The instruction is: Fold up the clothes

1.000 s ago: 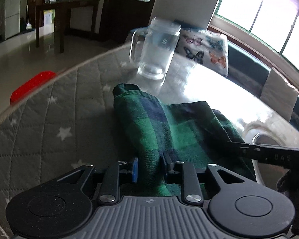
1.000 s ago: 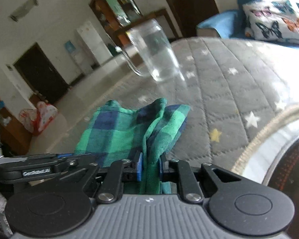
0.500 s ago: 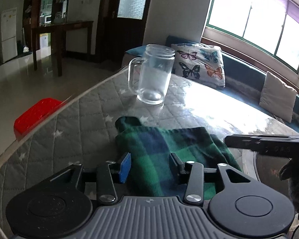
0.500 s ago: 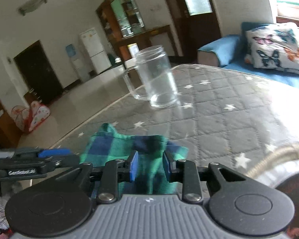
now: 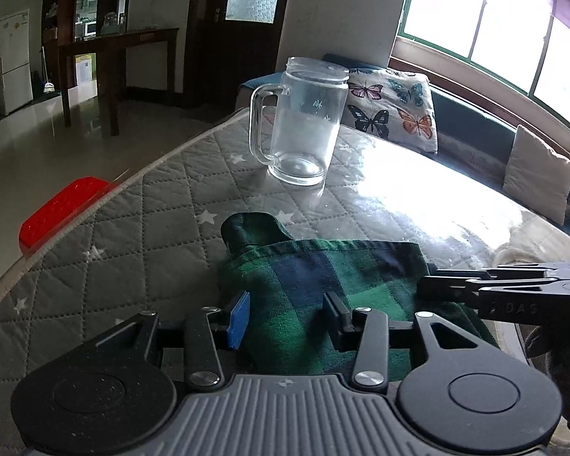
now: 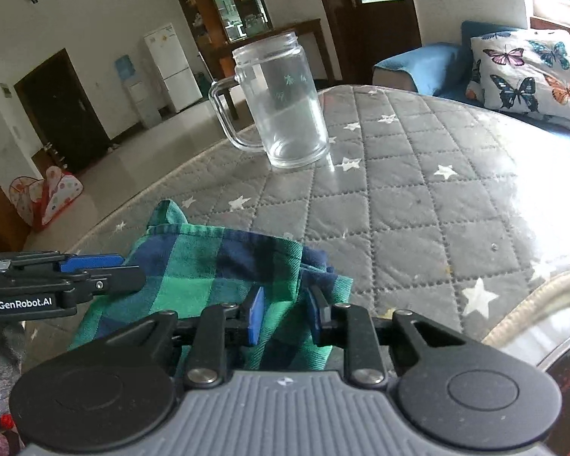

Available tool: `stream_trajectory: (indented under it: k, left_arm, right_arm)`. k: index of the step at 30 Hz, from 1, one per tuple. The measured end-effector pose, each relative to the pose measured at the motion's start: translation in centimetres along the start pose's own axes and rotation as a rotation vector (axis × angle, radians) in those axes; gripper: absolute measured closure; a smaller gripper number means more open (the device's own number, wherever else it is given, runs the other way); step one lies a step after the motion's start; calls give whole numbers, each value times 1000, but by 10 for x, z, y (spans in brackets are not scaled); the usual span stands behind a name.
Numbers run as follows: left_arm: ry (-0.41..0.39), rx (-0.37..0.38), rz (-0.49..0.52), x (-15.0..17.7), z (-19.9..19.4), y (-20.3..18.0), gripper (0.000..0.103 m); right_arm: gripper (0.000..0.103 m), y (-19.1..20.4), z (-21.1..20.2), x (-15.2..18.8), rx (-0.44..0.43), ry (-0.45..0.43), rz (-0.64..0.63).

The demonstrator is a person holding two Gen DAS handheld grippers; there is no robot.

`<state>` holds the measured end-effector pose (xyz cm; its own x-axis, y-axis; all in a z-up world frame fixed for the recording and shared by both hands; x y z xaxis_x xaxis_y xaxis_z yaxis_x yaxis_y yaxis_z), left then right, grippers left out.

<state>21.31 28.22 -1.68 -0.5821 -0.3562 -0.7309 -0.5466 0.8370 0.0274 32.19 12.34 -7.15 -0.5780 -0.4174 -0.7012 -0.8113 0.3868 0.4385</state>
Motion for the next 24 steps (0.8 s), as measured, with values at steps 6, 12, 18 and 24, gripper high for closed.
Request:
stream_trajectory:
  k: [6, 12, 18, 24]
  left_arm:
    - [-7, 9, 15, 10, -20, 1, 50]
    - [-23, 7, 50, 29, -45, -2, 41]
    - [-41, -1, 83, 54, -71, -3, 36]
    - [-42, -27, 127, 84, -86, -3, 34]
  right_arm:
    - [80, 32, -25, 4, -18, 2, -95]
    - [80, 64, -44, 30, -58, 40, -160]
    - [80, 81, -58, 60, -68, 67, -203]
    - [80, 78, -67, 88, -16, 94, -228]
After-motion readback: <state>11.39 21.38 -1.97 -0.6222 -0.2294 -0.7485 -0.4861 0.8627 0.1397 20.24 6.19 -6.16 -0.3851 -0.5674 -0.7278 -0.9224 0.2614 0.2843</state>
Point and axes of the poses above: each gripper's, at about its wrist camera, not at the fingertips, and z roughly the way its jaws point, y to its left, x to its underside, the point moved 6 cm from there along z, roughly the way its jaws point, and after that the axes turned 15 degrees about -x, right-handed, at the moved point
